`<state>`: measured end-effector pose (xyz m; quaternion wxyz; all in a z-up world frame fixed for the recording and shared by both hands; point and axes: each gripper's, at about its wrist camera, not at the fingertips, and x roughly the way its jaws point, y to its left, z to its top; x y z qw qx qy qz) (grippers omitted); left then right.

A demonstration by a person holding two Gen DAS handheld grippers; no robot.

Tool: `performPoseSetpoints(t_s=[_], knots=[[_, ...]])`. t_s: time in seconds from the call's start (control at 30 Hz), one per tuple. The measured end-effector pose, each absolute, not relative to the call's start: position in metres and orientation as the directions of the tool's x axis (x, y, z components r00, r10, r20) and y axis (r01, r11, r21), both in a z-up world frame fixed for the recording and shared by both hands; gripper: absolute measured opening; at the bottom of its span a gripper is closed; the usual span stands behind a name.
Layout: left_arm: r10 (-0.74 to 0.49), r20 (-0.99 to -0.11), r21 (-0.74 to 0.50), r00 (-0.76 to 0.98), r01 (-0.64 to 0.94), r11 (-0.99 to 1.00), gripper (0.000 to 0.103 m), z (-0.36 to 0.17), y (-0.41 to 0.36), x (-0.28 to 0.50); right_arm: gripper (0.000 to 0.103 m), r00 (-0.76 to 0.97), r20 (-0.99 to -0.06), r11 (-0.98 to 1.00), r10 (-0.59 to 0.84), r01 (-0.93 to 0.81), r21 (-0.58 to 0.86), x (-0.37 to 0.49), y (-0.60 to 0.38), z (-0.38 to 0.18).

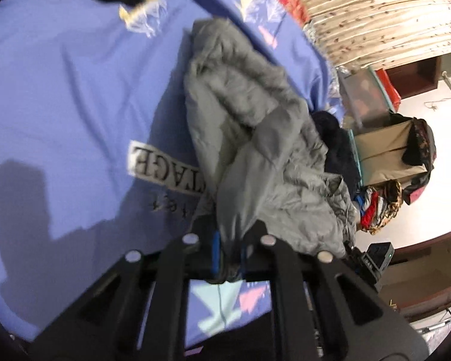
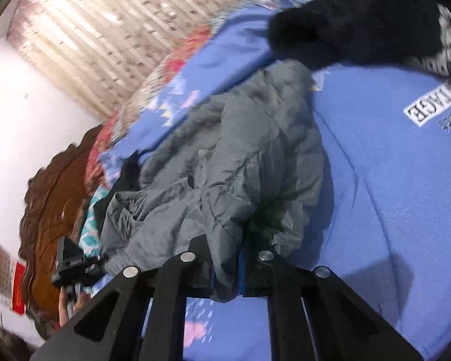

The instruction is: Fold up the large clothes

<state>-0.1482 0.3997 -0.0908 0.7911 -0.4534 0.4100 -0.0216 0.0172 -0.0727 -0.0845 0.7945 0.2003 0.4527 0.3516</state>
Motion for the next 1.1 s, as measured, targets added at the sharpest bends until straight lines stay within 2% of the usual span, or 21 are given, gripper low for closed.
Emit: performPoseSetpoints(t_s=[0.13, 0.17, 0.2, 0.27, 0.33, 0.37, 0.43, 0.57, 0.67, 0.73, 0.83, 0.97, 1.1], knots=[[-0.407, -0.638, -0.732, 0.653, -0.35, 0.585, 0.009, -0.085, 0.398, -0.195, 0.036, 0.257, -0.628, 0.673, 0.735, -0.39, 0.629, -0.019, -0.082, -0.098], [-0.403, -0.649, -0.724, 0.646, -0.36, 0.589, 0.009, -0.088, 0.396, -0.201, 0.04, 0.253, -0.656, 0.697, 0.711, -0.38, 0.609, -0.026, -0.084, -0.108], [-0.394, -0.673, -0.705, 0.626, -0.382, 0.598, 0.01, -0.096, 0.392, -0.206, 0.045, 0.26, -0.682, 0.723, 0.683, -0.371, 0.583, -0.03, -0.085, -0.118], [-0.377, -0.738, -0.651, 0.56, -0.442, 0.618, 0.018, -0.121, 0.39, -0.212, 0.073, 0.299, -0.749, 0.802, 0.592, -0.31, 0.51, -0.031, -0.091, -0.138], [-0.382, -0.771, -0.628, 0.51, -0.505, 0.592, 0.031, -0.143, 0.393, -0.215, 0.08, 0.307, -0.75, 0.81, 0.586, -0.264, 0.524, -0.027, -0.103, -0.147], [-0.404, -0.748, -0.657, 0.526, -0.509, 0.556, 0.031, -0.146, 0.397, -0.22, 0.081, 0.31, -0.748, 0.809, 0.587, -0.244, 0.534, -0.023, -0.111, -0.145], [-0.419, -0.706, -0.704, 0.57, -0.507, 0.497, 0.031, -0.142, 0.408, -0.23, 0.084, 0.329, -0.738, 0.808, 0.59, -0.257, 0.531, -0.019, -0.12, -0.13], [-0.309, -0.696, -0.698, 0.648, -0.51, 0.503, 0.031, -0.108, 0.432, -0.25, 0.084, 0.398, -0.691, 0.797, 0.604, -0.313, 0.517, 0.004, -0.129, -0.082], [-0.227, -0.67, -0.697, 0.707, -0.493, 0.521, 0.031, -0.082, 0.442, -0.251, 0.084, 0.421, -0.66, 0.782, 0.622, -0.372, 0.5, 0.041, -0.1, -0.049], [-0.227, -0.632, -0.716, 0.741, -0.445, 0.538, 0.032, -0.072, 0.443, -0.248, 0.084, 0.405, -0.648, 0.76, 0.645, -0.428, 0.489, 0.067, -0.061, -0.031], [-0.306, -0.567, -0.74, 0.765, -0.309, 0.598, 0.032, -0.062, 0.415, -0.218, 0.084, 0.349, -0.645, 0.715, 0.68, -0.513, 0.475, 0.114, 0.009, -0.013], [-0.431, -0.556, -0.751, 0.71, -0.208, 0.627, 0.032, -0.081, 0.373, -0.175, 0.084, 0.207, -0.676, 0.669, 0.707, -0.506, 0.545, 0.185, 0.118, -0.031], [-0.441, -0.636, -0.693, 0.633, -0.217, 0.688, 0.032, -0.118, 0.354, -0.14, 0.084, 0.097, -0.755, 0.73, 0.648, -0.359, 0.581, 0.24, 0.196, -0.085]])
